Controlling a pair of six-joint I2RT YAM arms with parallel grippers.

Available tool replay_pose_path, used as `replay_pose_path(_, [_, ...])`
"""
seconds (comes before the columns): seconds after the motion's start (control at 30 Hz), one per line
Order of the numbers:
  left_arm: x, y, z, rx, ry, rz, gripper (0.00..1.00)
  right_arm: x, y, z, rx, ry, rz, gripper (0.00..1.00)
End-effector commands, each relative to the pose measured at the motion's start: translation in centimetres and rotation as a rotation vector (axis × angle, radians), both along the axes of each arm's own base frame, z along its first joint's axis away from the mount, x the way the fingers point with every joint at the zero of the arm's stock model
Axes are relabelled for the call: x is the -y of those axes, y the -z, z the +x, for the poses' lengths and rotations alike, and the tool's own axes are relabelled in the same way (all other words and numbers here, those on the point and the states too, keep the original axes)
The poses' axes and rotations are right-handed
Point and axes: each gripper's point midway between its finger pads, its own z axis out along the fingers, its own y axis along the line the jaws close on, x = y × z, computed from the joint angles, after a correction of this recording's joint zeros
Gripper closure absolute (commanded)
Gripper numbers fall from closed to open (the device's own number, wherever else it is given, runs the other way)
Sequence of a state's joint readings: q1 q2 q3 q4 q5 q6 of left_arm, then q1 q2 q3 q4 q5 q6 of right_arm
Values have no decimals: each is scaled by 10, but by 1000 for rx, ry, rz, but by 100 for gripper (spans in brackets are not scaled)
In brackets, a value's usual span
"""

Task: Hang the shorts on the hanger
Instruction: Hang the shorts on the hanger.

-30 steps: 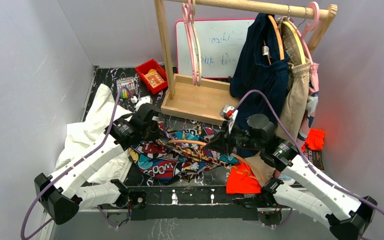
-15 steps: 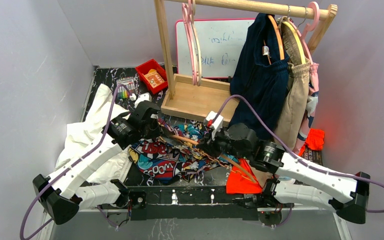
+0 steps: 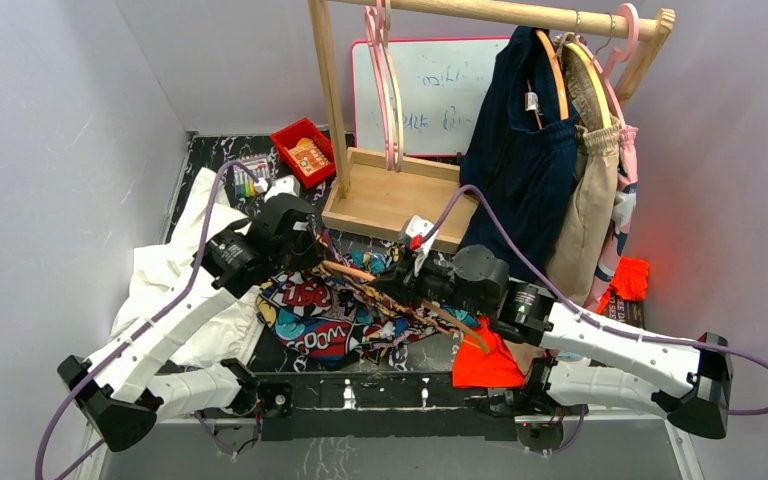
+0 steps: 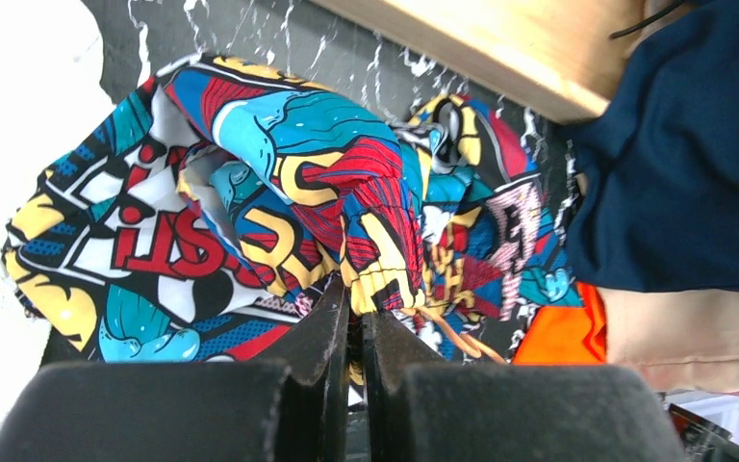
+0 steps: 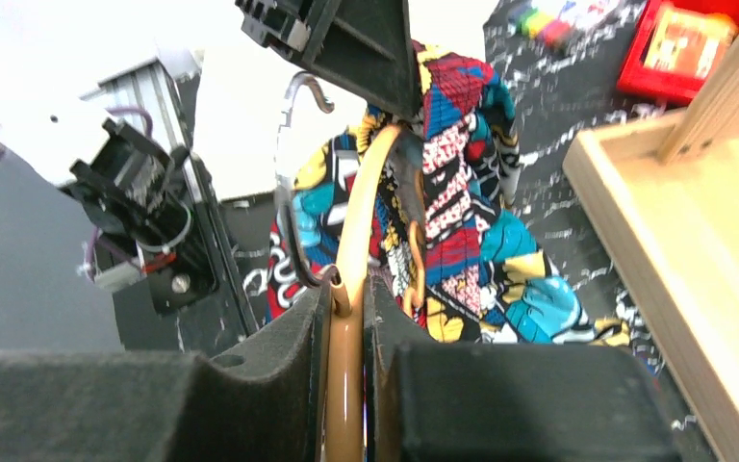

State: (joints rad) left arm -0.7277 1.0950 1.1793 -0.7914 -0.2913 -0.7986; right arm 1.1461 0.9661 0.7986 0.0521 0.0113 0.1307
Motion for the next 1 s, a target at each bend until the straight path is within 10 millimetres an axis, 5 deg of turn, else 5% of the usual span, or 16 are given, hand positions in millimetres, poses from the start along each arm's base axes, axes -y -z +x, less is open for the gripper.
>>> replay_pose_path(0.0, [2,-39,4,83,15,-56,100,-18,-67,0,76,-35,208,100])
replay_pose_path(0.13, [10,-55,5,106,36,-103,100,-32,-15,5,-15,-24,109,100])
replay_pose_path(0.23, [18,-67,4,120,60,-152,100,-37,-8,9,-23,-10,124,100])
replay_pose_path(0.33, [27,-84,3,139,95,-200,100,-37,-35,17,42,17,190,100])
replay_pose_path(0.5, [35,-121,-3,192,154,-275,100,-21,-118,27,187,96,395,100])
replay_pose_path(0.57, [36,-131,-5,211,166,-295,100,-12,-134,33,211,148,466,100])
replay_pose_path(0.77, [27,-136,-8,233,156,-279,100,-25,-106,43,142,177,446,100])
replay_pose_path(0.97, [31,-164,-7,277,187,-299,100,-37,-146,21,184,30,470,100])
